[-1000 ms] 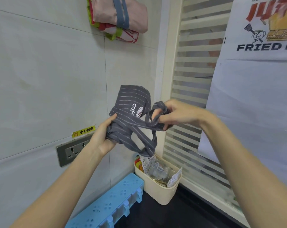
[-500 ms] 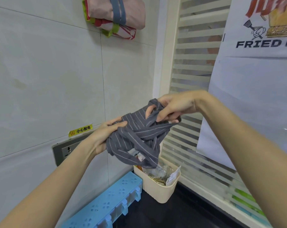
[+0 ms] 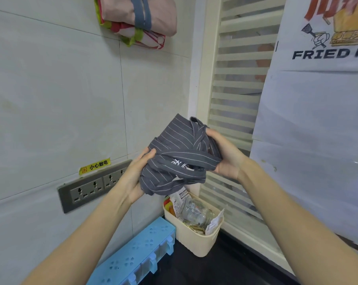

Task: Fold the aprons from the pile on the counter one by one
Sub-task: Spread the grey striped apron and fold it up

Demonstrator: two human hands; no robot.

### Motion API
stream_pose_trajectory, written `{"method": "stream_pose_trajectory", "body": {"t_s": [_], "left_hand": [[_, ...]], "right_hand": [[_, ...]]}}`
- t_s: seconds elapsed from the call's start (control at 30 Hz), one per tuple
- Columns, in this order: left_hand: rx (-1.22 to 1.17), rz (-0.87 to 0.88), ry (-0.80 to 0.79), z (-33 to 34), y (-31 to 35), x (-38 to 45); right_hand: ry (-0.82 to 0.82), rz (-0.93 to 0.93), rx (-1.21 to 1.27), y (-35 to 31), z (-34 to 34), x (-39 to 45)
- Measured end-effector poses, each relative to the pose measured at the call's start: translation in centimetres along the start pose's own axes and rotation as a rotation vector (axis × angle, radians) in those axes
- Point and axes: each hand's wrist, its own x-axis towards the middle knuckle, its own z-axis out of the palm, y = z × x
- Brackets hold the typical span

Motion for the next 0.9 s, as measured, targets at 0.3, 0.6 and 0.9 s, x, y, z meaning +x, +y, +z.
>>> {"method": "stream_pose_trajectory", "body": {"t_s": [0.3, 0.6, 0.9], "left_hand": [[0.204, -0.218, -0.189, 1.9, -0.2, -0.8], [0.147, -0.216, -0.266, 3.5, 1.9, -0.1], [0.609, -0.076, -0.26, 5.0, 1.7, 0.4]], "right_hand": [[0.049, -0.037, -0.068, -0.8, 0.3, 0.8], [0.226, -0.188, -0.38, -1.4, 2.5, 1.5], [-0.054, -0.209, -0.604, -1.2, 3.0, 1.2]]}}
